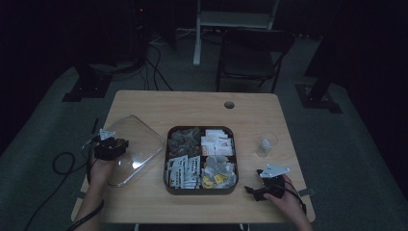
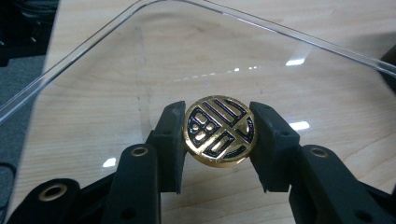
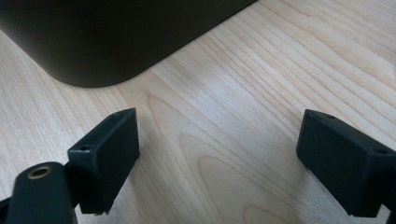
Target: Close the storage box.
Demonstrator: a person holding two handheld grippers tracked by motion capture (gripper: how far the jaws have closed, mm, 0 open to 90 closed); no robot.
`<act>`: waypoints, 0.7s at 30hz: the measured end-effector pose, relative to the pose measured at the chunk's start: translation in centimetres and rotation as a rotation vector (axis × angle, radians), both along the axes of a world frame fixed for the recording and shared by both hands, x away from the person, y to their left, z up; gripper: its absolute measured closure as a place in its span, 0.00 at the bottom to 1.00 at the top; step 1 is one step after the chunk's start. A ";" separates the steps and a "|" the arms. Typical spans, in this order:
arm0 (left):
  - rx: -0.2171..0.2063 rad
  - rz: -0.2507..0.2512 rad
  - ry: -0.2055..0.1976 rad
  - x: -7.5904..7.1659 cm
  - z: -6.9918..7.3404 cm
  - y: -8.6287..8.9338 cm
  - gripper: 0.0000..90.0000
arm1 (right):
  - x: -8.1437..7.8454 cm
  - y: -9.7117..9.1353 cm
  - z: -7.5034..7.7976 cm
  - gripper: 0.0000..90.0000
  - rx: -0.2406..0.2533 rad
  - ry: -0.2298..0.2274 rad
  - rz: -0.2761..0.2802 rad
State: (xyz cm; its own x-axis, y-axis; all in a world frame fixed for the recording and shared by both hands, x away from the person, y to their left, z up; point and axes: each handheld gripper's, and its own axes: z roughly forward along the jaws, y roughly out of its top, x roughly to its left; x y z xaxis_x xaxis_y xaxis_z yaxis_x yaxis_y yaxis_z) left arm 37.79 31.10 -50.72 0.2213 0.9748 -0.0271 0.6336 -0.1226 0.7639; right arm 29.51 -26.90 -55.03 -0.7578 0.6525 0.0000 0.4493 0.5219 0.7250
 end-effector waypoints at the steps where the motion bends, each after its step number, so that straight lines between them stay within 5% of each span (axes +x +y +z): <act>1: -0.005 0.008 -0.006 -0.1 0.4 0.1 0.66 | 0.0 0.0 0.0 0.14 0.000 0.000 0.000; 12: -0.020 -0.059 -0.072 -0.8 4.2 -0.5 0.66 | -0.1 0.0 0.0 0.14 0.001 0.001 -0.003; 21: -0.013 -0.195 -0.100 -1.1 6.0 -3.8 0.66 | -0.1 0.0 0.0 0.14 0.001 0.000 -0.004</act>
State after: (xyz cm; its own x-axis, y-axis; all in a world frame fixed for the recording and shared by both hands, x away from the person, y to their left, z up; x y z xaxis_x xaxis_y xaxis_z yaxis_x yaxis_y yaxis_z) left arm 36.71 27.35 -44.71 0.4083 0.9128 -0.0081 0.5194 -0.2251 0.8244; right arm 29.42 -26.87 -55.04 -0.7551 0.6556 0.0010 0.4518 0.5192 0.7254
